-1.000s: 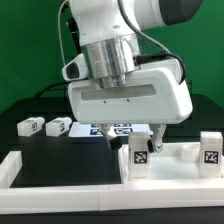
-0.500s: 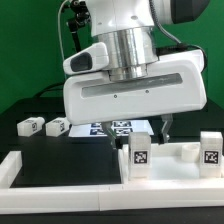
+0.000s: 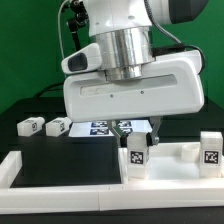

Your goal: Assemble square table

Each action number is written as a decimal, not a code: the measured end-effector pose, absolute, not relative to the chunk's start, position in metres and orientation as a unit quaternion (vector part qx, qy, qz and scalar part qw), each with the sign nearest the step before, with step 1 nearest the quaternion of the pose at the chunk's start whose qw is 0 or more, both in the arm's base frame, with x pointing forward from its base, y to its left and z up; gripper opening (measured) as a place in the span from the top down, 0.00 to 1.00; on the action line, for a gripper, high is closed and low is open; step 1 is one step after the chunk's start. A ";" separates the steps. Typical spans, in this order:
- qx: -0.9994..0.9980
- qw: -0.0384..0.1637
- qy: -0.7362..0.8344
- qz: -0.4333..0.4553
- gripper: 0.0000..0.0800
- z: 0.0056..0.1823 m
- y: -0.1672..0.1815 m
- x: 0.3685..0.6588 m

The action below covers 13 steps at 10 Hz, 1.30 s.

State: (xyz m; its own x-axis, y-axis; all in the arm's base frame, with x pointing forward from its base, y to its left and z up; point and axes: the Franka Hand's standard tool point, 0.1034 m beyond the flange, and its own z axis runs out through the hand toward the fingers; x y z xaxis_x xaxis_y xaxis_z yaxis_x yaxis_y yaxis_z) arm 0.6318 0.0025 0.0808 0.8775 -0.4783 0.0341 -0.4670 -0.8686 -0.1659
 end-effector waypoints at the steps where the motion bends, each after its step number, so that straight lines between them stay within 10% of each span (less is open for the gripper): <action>1: -0.942 0.079 0.325 -0.031 0.62 0.081 0.001 0.632; 5: -0.771 0.132 0.623 0.026 0.62 0.079 -0.005 0.627; 9: -0.767 0.126 0.629 0.028 0.62 0.078 -0.001 0.626; 10: -0.804 0.111 0.584 0.019 0.35 0.078 0.007 0.625; 13: -0.907 0.087 0.412 -0.006 0.20 0.079 0.011 0.626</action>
Offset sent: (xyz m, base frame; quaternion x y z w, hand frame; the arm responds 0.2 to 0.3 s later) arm -0.0023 0.0114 -0.0007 0.0334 -0.0960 0.4980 0.8612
